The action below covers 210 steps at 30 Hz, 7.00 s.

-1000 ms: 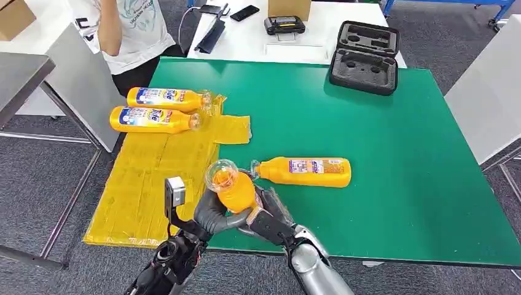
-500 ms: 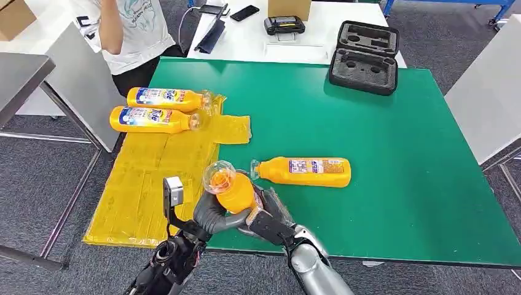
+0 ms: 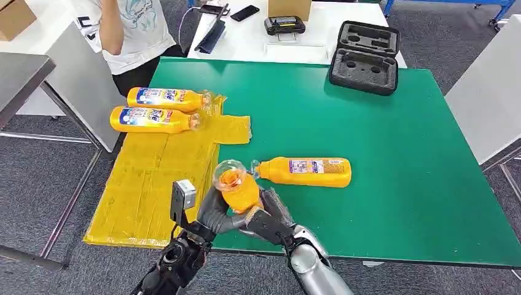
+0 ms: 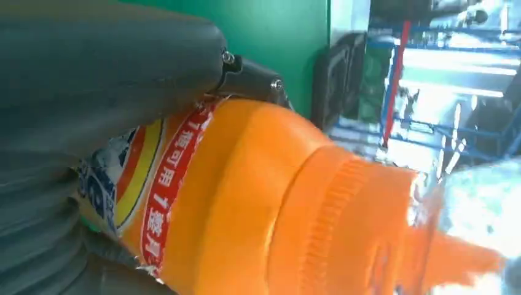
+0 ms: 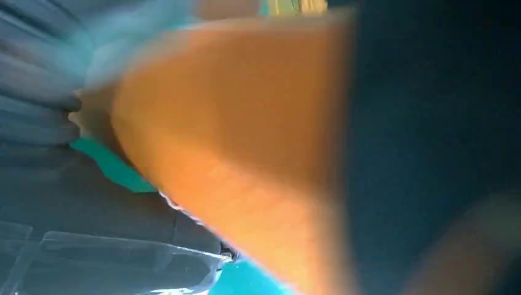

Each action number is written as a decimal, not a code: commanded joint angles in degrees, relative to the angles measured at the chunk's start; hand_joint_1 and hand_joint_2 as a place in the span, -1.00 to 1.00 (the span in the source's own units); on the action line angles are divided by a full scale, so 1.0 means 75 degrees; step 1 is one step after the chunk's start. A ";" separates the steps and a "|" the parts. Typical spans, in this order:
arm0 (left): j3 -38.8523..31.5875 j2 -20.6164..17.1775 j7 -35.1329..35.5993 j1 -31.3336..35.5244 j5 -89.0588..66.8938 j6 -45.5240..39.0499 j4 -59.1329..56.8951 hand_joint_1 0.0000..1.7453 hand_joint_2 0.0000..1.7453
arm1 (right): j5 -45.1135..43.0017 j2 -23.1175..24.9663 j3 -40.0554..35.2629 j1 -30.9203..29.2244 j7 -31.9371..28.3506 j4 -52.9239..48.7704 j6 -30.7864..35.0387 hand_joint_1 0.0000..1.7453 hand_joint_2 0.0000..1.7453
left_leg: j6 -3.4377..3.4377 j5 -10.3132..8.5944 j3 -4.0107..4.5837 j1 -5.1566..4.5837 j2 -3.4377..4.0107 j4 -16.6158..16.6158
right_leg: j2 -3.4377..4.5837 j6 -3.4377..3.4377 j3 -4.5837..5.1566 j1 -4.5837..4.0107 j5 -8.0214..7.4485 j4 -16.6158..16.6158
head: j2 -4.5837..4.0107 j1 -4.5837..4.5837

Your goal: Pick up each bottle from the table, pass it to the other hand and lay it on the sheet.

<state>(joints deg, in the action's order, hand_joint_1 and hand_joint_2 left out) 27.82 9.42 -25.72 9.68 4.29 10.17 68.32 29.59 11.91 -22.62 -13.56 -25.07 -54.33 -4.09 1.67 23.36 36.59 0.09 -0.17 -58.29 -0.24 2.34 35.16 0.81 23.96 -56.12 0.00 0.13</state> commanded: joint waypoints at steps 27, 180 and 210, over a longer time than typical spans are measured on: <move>-0.1898 -0.0646 -0.0024 -0.0457 -0.2210 -0.2512 0.2317 1.00 1.00 | 0.0434 -0.0292 0.0355 0.0782 0.0147 -0.2930 0.0482 -1.00 -1.00 | -0.0008 0.0006 -0.0013 0.0004 0.0001 0.0004 | 0.0001 -0.0009 -0.0011 -0.0004 0.0006 0.0003 | 0.0000 0.0003; 0.2654 -0.5322 0.1180 0.4216 -0.4885 0.2720 -0.1937 -1.00 -1.00 | -0.1082 -0.0942 0.1649 0.0982 -0.0762 -0.3158 0.0898 -1.00 1.00 | -0.0027 -0.0008 -0.0058 0.0012 -0.0006 0.0002 | -0.0007 -0.0014 -0.0053 -0.0007 0.0010 -0.0012 | 0.0000 -0.0003; -0.0563 -0.0708 -0.0833 0.0064 -0.3181 -0.3030 0.0687 -1.00 1.00 | 0.0541 -0.1211 0.2647 0.0593 0.0647 -0.2884 0.0797 -1.00 1.00 | -0.0006 0.0006 -0.0092 -0.0042 -0.0001 0.0025 | -0.0002 0.0002 -0.0088 0.0041 0.0010 0.0026 | 0.0000 0.0000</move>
<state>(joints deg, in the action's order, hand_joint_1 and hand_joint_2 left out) 34.22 -14.65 -29.90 26.98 -22.90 -2.94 61.60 28.86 5.70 -8.33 -1.57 -24.87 -84.43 2.45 1.69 23.34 36.36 -0.18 -0.15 -58.27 -0.22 2.34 34.99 1.06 23.93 -56.14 0.00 0.13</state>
